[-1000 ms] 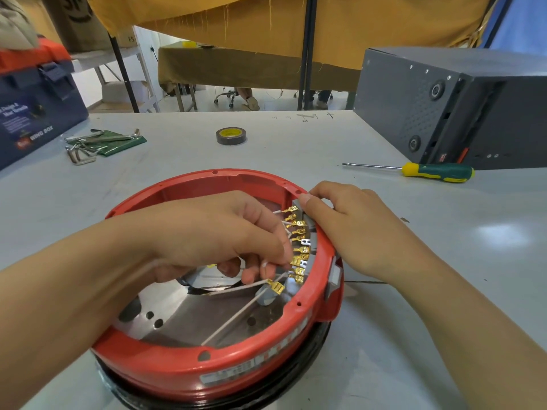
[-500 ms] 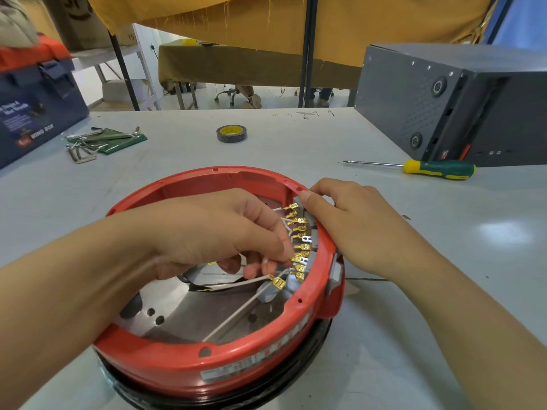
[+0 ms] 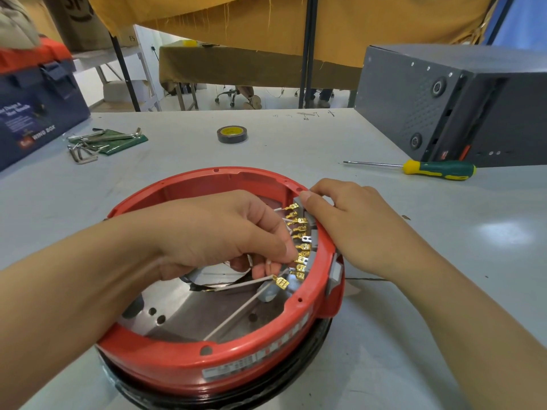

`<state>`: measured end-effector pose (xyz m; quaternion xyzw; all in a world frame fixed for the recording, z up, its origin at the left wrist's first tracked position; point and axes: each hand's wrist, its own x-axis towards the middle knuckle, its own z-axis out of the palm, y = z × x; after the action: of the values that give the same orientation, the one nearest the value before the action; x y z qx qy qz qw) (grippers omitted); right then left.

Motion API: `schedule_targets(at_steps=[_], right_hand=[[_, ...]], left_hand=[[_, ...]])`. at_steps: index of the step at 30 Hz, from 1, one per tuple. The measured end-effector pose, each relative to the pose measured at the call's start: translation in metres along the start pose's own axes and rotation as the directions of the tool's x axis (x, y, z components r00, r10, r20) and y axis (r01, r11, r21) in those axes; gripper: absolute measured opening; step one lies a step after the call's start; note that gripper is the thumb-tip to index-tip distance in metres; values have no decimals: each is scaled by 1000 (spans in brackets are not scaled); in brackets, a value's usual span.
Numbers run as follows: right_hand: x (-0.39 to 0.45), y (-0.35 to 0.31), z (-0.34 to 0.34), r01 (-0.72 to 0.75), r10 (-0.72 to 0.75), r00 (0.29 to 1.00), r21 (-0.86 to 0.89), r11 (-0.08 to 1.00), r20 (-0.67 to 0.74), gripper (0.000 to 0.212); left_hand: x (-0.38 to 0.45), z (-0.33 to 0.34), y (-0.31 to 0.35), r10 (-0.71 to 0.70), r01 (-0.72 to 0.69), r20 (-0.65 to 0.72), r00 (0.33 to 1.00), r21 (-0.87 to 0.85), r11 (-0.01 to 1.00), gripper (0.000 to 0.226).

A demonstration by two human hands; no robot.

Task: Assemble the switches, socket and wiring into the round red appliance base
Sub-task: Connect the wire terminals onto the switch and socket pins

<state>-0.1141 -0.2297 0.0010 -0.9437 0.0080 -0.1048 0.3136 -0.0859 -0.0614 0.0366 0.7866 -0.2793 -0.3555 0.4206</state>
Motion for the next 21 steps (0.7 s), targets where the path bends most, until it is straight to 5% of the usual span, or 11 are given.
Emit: schedule_targets(at_steps=[21], right_hand=[[-3,-6,3,-31,30,998,-23,999,-47,37]], left_hand=[[2,4,1,86,-86,-11,996,17,996,27]])
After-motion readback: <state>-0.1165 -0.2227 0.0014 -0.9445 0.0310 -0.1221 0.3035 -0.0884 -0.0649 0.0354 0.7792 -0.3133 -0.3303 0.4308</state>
